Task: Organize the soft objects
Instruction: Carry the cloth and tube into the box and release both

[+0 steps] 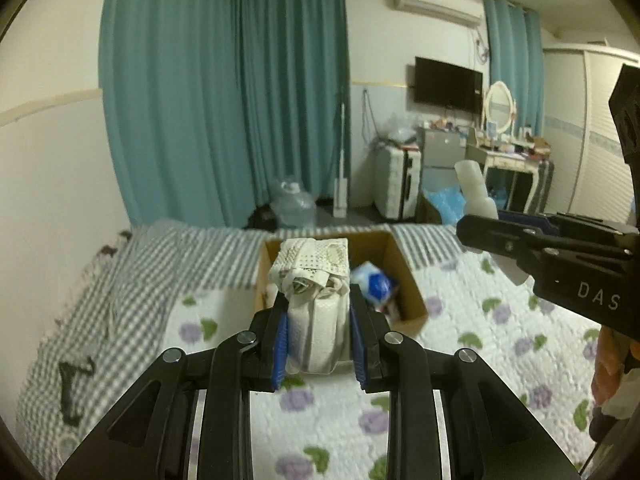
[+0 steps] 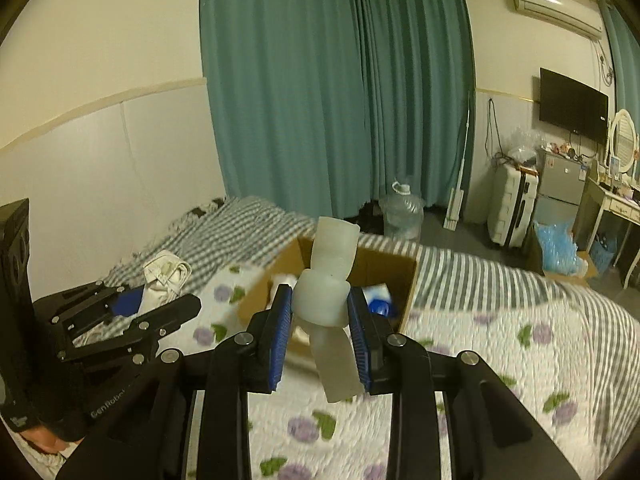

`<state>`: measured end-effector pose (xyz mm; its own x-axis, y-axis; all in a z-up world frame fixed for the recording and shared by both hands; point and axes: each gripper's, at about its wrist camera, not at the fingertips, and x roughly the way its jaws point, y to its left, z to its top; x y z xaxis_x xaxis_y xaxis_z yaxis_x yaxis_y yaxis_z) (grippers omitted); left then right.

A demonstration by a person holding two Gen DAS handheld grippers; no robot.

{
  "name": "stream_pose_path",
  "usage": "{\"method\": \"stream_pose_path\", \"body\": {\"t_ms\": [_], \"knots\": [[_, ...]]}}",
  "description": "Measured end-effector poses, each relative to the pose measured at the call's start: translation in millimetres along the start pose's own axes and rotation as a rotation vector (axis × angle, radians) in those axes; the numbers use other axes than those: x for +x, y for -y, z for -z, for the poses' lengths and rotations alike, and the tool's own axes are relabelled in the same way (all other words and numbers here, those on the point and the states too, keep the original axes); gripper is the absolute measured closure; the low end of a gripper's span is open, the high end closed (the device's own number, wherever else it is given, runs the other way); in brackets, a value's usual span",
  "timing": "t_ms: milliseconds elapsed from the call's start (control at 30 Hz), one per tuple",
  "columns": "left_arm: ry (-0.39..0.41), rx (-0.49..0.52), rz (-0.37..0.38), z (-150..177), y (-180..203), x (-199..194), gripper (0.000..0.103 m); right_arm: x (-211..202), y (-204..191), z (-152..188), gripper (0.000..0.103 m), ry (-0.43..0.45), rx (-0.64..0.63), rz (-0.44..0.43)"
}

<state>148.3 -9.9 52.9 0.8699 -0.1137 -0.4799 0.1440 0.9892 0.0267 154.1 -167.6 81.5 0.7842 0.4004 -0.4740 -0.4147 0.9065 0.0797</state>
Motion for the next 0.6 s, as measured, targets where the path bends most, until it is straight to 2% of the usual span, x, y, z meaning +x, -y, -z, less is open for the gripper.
{"method": "stream_pose_path", "body": {"t_ms": [167, 300, 467, 600], "knots": [[0.005, 0.017, -0.017, -24, -9, 38, 0.078, 39, 14, -27, 0.075, -0.007, 0.018, -0.007], [-0.028, 0.026, -0.034, -31, -16, 82, 0.078, 85, 28, -36, 0.075, -0.044, 0.044, -0.024], [-0.126, 0.037, -0.044, -21, -29, 149, 0.078, 159, 48, -30, 0.075, -0.127, 0.097, -0.057], [-0.161, 0.063, -0.032, -9, -32, 186, 0.078, 219, 58, -16, 0.075, -0.209, 0.138, -0.088]]}}
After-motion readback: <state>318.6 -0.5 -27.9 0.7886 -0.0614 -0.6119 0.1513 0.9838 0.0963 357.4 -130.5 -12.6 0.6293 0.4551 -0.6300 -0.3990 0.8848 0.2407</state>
